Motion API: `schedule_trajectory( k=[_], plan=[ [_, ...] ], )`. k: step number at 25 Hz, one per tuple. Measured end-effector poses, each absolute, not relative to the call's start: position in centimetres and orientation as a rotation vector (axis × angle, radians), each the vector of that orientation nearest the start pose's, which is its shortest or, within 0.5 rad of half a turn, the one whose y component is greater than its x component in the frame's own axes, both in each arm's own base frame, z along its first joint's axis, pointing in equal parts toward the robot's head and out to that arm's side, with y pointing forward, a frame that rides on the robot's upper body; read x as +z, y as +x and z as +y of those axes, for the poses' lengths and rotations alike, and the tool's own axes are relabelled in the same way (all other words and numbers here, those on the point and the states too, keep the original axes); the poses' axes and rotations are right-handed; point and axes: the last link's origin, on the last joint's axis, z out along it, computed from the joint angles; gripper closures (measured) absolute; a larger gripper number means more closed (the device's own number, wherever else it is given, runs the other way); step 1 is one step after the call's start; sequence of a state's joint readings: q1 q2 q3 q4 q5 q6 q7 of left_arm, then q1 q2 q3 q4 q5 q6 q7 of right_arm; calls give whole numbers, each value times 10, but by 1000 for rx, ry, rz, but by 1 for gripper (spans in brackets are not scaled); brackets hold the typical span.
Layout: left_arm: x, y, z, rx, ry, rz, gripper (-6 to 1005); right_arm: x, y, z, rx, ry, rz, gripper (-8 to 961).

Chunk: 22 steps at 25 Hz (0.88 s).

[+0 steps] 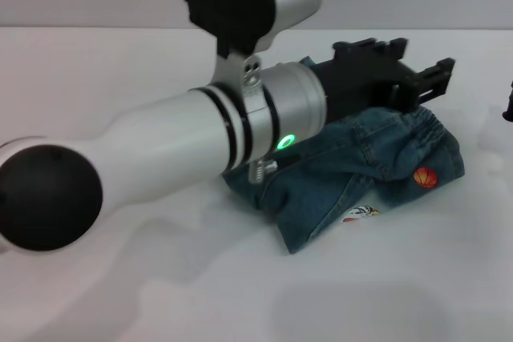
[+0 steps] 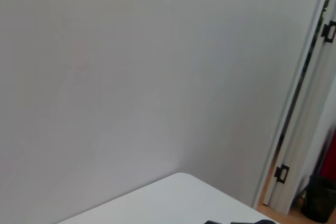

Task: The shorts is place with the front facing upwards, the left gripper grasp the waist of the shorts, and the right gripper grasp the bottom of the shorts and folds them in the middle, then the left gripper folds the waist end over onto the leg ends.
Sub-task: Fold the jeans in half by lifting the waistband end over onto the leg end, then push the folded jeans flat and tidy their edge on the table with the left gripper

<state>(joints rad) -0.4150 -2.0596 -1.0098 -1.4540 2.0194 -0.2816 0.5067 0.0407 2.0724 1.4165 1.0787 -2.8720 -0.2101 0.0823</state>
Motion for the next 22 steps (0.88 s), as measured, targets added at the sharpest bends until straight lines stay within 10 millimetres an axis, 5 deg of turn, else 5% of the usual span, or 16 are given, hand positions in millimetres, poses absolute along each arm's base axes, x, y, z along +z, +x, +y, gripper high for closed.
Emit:
schedule_trajectory(
  k=[15, 22],
  plan=[
    [-81, -118, 316, -720, -2212, -695, 142, -7, 275, 312, 633, -1685, 532, 954],
    [-89, -136, 313, -664, -2208, -725, 368, -24, 280, 299, 641, -1725, 510, 954]
  ],
)
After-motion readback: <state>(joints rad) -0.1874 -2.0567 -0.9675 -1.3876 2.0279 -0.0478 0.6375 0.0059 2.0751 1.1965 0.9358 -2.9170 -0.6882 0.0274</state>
